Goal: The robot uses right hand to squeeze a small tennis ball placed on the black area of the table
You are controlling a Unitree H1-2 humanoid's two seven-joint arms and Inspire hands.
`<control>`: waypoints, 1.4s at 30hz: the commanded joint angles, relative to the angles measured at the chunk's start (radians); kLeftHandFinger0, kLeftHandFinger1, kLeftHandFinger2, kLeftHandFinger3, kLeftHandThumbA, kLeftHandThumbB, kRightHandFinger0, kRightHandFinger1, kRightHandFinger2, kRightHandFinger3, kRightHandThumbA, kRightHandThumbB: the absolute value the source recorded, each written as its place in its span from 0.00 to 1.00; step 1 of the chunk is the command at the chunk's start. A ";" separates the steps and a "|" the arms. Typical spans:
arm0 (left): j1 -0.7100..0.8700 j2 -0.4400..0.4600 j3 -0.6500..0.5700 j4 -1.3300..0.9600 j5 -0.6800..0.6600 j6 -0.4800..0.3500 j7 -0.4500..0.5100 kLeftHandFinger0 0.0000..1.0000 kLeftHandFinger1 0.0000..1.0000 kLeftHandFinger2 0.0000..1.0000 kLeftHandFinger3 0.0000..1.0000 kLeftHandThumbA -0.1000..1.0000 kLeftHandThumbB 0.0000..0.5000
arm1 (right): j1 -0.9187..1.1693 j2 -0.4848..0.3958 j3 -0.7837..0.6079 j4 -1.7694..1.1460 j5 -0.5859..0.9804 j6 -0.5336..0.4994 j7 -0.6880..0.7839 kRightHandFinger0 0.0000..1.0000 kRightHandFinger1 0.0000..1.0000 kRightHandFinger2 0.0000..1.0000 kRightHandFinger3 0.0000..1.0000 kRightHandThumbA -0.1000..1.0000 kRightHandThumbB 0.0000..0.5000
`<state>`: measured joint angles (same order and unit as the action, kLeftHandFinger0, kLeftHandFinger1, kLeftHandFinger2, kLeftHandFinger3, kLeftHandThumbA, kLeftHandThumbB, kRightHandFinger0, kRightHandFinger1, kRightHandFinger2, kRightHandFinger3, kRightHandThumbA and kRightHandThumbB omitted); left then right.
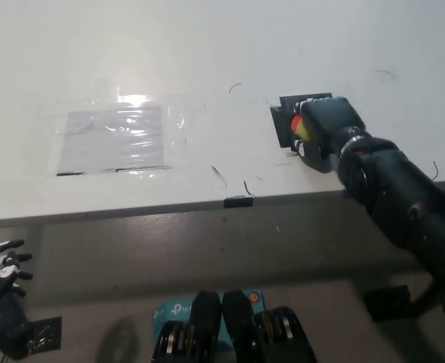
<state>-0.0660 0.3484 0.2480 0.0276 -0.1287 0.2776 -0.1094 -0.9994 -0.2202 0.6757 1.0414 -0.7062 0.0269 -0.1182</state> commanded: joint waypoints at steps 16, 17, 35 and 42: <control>0.040 0.023 0.003 -0.023 0.019 -0.071 0.000 0.24 0.37 0.55 0.66 0.34 0.08 | 0.122 0.113 -0.612 -0.231 0.389 -0.305 -0.354 0.00 0.00 0.24 0.27 0.00 0.39; 0.049 0.021 0.006 -0.025 0.013 -0.074 -0.003 0.25 0.37 0.54 0.67 0.34 0.07 | 0.122 0.122 -0.641 -0.256 0.411 -0.323 -0.331 0.00 0.00 0.25 0.29 0.00 0.41; 0.072 0.014 0.017 -0.023 0.014 -0.105 0.010 0.25 0.36 0.54 0.61 0.33 0.10 | 0.082 0.281 -0.995 -0.541 0.931 -0.168 -0.120 0.00 0.00 0.11 0.15 0.00 0.30; 0.068 0.020 0.012 -0.029 0.023 -0.108 0.009 0.26 0.36 0.51 0.58 0.42 0.21 | 0.109 0.322 -1.066 -0.595 1.037 -0.112 -0.101 0.00 0.00 0.18 0.26 0.00 0.18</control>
<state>0.0010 0.3440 0.2471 0.0282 -0.1194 0.2440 -0.1085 -0.8190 0.0552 -0.2935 0.5891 0.0163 -0.1439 -0.2986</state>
